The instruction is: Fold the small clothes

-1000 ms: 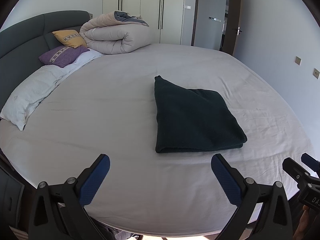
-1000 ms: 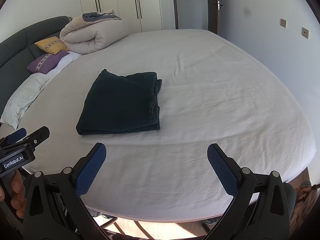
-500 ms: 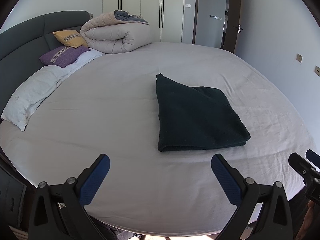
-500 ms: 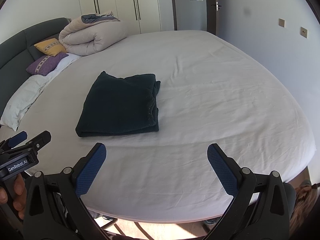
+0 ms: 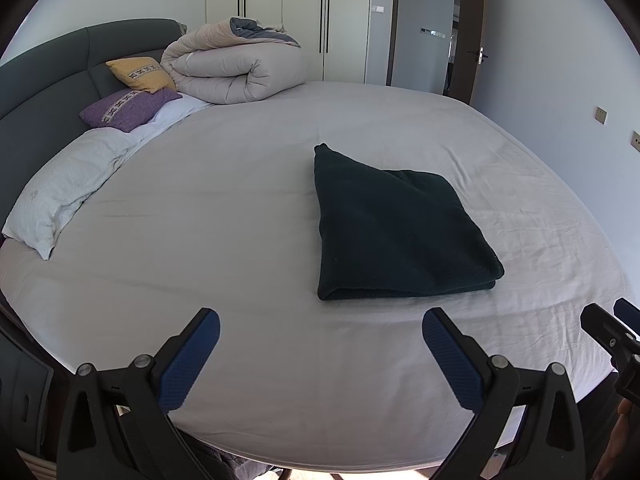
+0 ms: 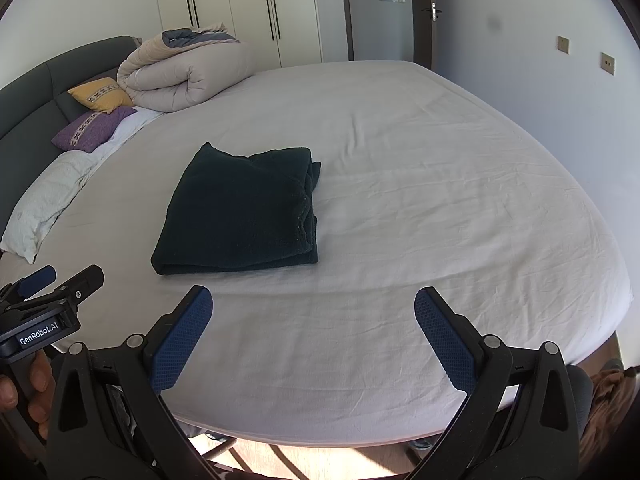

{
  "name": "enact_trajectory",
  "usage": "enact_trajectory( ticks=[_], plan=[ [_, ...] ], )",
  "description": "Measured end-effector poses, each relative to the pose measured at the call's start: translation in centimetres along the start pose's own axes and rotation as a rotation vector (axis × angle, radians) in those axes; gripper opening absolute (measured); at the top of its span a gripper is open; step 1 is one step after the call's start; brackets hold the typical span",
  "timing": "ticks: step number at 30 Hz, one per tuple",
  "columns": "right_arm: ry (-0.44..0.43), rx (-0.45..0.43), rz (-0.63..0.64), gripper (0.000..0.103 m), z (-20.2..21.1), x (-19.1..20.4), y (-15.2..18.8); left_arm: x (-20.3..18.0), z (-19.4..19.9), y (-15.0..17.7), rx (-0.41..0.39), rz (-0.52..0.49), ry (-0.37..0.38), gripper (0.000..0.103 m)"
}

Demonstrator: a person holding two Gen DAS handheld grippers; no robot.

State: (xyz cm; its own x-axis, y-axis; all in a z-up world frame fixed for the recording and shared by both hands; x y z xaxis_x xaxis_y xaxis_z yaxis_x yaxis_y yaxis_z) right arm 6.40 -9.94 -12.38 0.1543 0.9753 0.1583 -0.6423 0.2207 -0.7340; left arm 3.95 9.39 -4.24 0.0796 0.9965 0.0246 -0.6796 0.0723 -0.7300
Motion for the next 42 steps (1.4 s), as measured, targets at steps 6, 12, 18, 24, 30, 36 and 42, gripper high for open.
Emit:
enact_trajectory(
  ticks=[6,12,18,24,30,36,42],
  plan=[
    [0.000,0.000,-0.001,0.103,0.02,0.01,0.03,0.13,-0.24,0.06,0.005,0.001,-0.001,0.103],
    [0.001,0.001,-0.001,0.103,0.00,0.02,0.05,0.10,-0.23,0.13,0.007,0.001,0.000,0.103],
    [0.000,0.003,-0.001,0.103,-0.05,0.04,0.04,0.08,-0.26,0.14,0.008,0.000,0.000,0.103],
    [0.001,0.002,-0.001,0.103,-0.06,0.02,0.04,0.07,-0.25,0.14,0.007,0.000,-0.001,0.103],
    [0.000,0.004,-0.001,0.103,-0.07,0.01,0.03,0.07,-0.24,0.14,0.008,0.000,-0.001,0.103],
    [0.000,0.004,-0.001,0.103,-0.10,0.02,0.07,0.07,-0.23,0.14,0.008,0.000,-0.001,0.103],
    [0.000,0.005,0.000,0.103,-0.13,0.05,0.13,0.10,-0.36,0.29,0.011,0.000,0.000,0.103]
  ],
)
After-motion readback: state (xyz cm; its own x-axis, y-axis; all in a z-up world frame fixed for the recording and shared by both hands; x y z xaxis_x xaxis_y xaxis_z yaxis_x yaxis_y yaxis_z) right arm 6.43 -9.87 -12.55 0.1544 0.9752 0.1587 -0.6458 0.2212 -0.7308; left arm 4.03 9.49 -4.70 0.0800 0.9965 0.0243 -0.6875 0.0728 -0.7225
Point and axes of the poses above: each gripper's, at about its wrist camera, not at the fingertips, and z roughly against the way its jaws point, x to its left, y to its underside, the point moved 8 cm from there along -z, roughly the way its jaws point, and after that the axes turned 4 degrees about -z, right-handed, at the moved point
